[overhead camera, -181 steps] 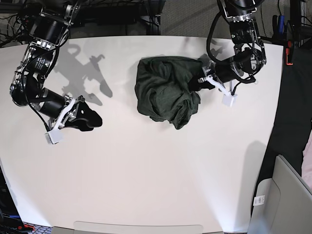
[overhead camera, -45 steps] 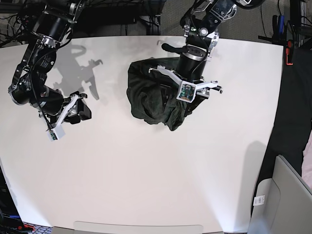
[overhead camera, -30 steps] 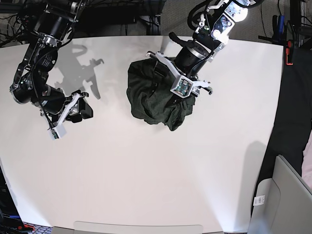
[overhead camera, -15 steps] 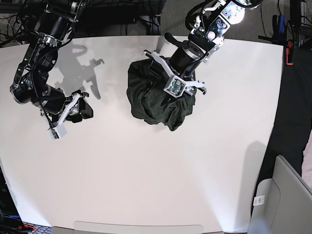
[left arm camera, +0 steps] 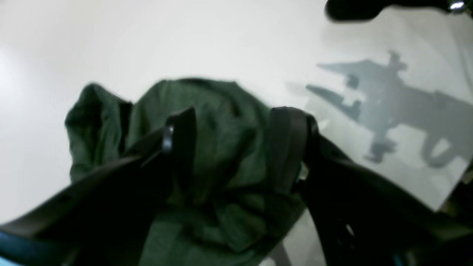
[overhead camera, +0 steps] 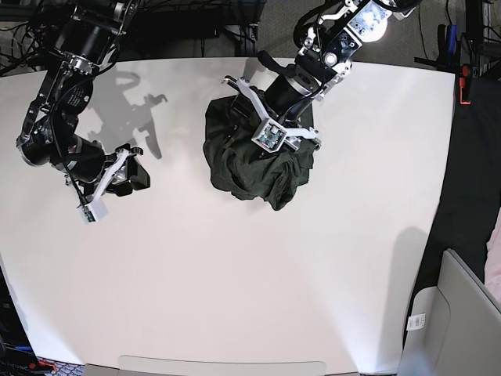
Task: Fold the T-shirt properly
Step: 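Lower the left gripper onto the bundle and press the fabric down, then grasp the bundle's edge with the left gripper and tuck it under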
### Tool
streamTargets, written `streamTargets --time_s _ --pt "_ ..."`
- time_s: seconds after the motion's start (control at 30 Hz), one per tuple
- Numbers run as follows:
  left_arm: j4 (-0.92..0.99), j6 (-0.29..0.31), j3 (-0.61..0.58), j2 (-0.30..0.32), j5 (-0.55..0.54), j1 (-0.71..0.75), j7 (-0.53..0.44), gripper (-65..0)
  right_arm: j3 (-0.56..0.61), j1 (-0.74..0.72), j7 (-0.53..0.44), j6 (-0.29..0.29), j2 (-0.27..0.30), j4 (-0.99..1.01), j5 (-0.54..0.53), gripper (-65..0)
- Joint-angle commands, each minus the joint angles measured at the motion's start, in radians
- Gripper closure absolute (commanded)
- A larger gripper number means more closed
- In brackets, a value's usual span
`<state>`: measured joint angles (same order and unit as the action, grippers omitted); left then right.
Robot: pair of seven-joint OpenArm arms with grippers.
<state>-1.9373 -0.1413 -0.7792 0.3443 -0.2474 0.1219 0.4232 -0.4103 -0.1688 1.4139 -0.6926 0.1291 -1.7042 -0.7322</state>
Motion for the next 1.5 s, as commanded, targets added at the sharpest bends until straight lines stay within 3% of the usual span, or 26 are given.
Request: streamTargets --time_s 0.0,0.37,0.7,0.87,1.47 --pt "-0.011 -0.004 0.000 -0.001 0.003 -0.020 -0.028 -29.0 -0.003 -0.019 -0.018 -0.006 0.010 -0.012 -0.016 -26.4" --pt "0.040 -0.004 0.002 -0.014 0.003 -0.029 -0.028 -27.0 -0.011 -0.021 -0.018 -0.006 0.010 -0.012 -0.017 -26.4" --pt "0.002 -0.004 0.019 -0.014 0.004 -0.023 -0.028 0.0 -0.054 -0.018 -0.018 -0.006 0.011 -0.012 -0.023 -26.4" --pt "-0.064 -0.007 0.134 -0.014 0.004 0.058 -0.028 -0.4 -0.054 -0.016 -0.018 -0.006 0.010 -0.012 -0.022 -26.4" --pt "-0.136 -0.007 0.289 -0.011 0.004 0.302 -0.040 -0.4 -0.049 -0.024 -0.018 -0.006 0.008 -0.012 -0.019 -26.4"
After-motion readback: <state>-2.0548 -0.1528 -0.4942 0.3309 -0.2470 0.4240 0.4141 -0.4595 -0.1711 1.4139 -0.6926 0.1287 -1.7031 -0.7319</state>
